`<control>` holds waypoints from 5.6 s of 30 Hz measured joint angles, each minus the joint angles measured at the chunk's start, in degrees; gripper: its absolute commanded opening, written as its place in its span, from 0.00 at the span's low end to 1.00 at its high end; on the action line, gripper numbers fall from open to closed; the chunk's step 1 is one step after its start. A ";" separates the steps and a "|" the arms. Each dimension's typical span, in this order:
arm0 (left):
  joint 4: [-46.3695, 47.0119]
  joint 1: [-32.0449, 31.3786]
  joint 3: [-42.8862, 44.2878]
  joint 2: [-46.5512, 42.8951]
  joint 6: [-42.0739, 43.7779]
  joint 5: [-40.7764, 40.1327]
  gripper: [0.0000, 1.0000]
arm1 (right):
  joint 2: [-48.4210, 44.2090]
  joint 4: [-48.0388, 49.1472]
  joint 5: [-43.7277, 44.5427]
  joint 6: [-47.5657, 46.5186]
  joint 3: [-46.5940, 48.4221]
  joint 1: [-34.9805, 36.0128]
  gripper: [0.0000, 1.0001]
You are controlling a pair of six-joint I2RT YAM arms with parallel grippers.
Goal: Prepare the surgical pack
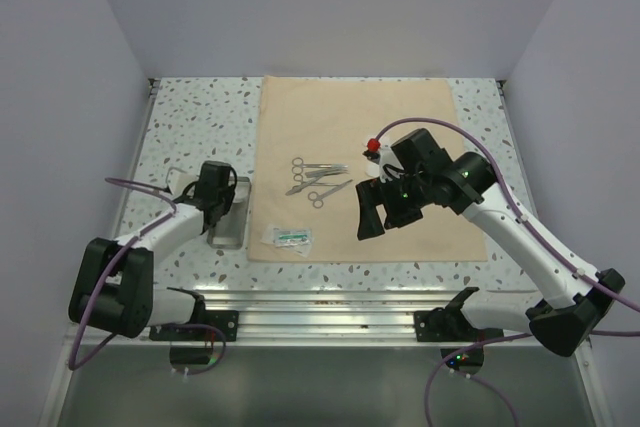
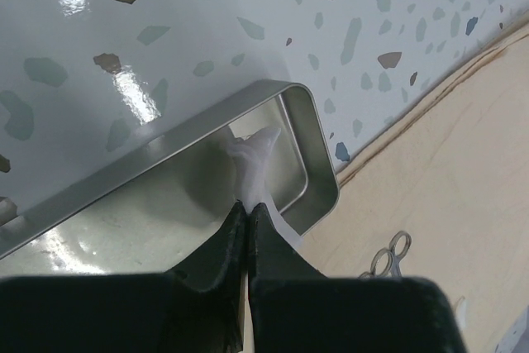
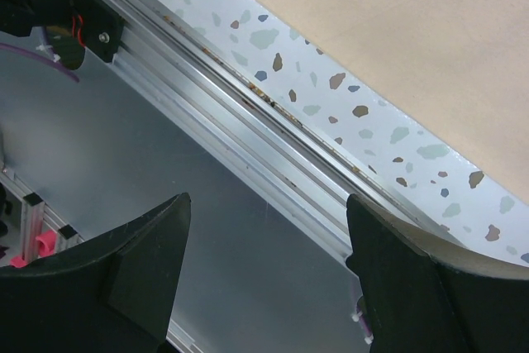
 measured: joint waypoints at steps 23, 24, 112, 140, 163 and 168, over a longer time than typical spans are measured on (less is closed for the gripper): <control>9.99 0.00 2.10 8.96 0.48 -0.02 0.22 | -0.04 0.17 0.28 -0.11 -1.64 0.00 0.80; 9.97 0.00 2.12 8.96 0.57 -0.02 0.28 | -0.04 0.17 0.28 -0.17 -1.64 0.00 0.80; -13.44 -1.25 18.49 3.96 64.98 44.50 0.32 | 50.75 31.21 1.95 -0.46 11.76 -27.80 0.00; -12.28 -1.25 18.49 4.46 64.96 47.60 0.28 | 50.03 22.75 6.64 -2.36 20.04 -27.69 0.45; -12.28 -1.25 18.45 4.72 65.02 48.72 0.29 | 54.18 23.56 7.93 -4.11 18.32 -27.54 0.18; -12.24 -1.25 18.23 4.72 65.00 48.72 0.32 | 54.34 23.43 7.93 -4.20 18.32 -27.02 0.00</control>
